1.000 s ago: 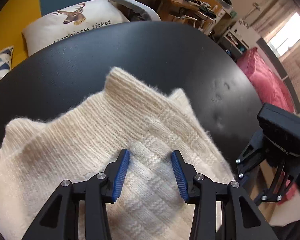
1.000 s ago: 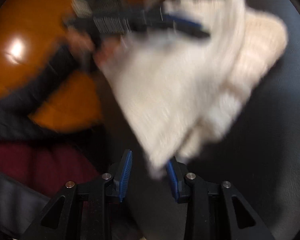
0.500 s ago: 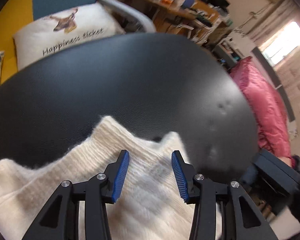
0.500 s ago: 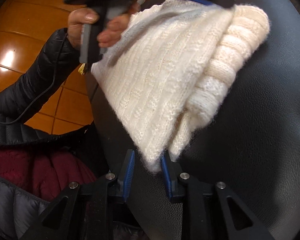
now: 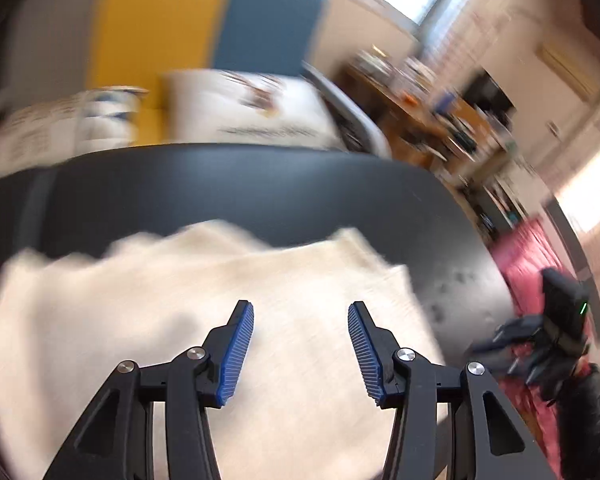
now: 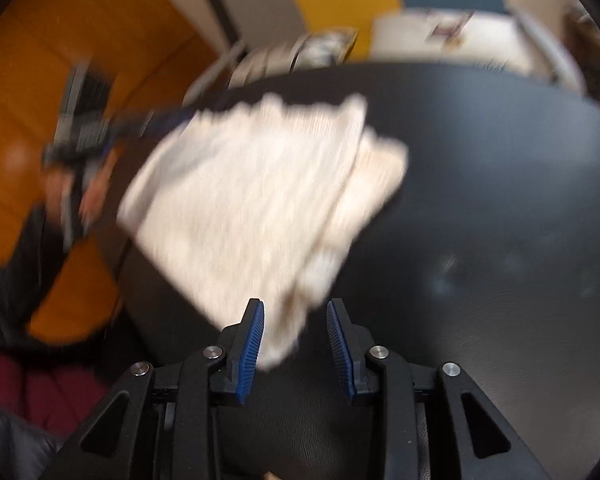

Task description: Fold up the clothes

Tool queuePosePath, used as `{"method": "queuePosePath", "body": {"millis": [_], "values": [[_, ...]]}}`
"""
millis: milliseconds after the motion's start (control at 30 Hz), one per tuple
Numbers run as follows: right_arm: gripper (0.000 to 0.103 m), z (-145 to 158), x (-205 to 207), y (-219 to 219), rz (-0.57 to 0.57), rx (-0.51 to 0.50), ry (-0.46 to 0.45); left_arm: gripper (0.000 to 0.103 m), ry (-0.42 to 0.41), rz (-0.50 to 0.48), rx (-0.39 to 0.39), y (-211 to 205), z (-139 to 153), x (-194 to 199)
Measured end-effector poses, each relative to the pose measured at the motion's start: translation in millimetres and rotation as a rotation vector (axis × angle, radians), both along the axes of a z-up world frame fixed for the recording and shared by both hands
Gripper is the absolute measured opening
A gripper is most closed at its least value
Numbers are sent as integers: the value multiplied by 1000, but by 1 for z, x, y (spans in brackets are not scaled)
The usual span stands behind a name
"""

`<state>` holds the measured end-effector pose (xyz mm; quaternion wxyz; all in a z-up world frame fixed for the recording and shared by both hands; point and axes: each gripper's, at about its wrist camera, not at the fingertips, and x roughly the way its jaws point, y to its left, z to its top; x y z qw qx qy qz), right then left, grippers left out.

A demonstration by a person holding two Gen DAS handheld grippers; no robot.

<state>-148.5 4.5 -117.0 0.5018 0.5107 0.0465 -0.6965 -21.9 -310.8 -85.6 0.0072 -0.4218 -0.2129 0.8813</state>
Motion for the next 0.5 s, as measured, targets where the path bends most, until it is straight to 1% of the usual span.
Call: {"method": "queuePosePath", "body": {"millis": [33, 100, 167, 200, 267, 300, 367, 400, 500], "values": [[33, 9, -4, 1, -15, -38, 5, 54, 1, 48, 1, -20, 1, 25], [33, 20, -9, -11, -11, -68, 26, 55, -3, 152, -16, -59, -1, 77], [33, 21, -6, -44, 14, -79, 18, 55, -5, 230, -3, -92, -8, 125], [33, 17, 1, -66, 35, -86, 7, 56, -5, 264, 10, -107, -13, 149], [33, 10, 10, -99, 58, -65, -10, 57, -5, 332, 36, -138, -22, 197], [33, 5, 17, -118, 64, -46, -18, 57, -5, 343, 45, -146, -28, 214], [33, -6, 28, -153, 72, -22, -41, 57, -7, 314, 49, -147, -40, 232], [33, -8, 33, -166, 77, -19, -60, 57, -10, 298, 48, -144, -46, 234], [33, -16, 44, -195, 75, 24, -53, 57, -14, 247, 65, -131, -65, 225]]}}
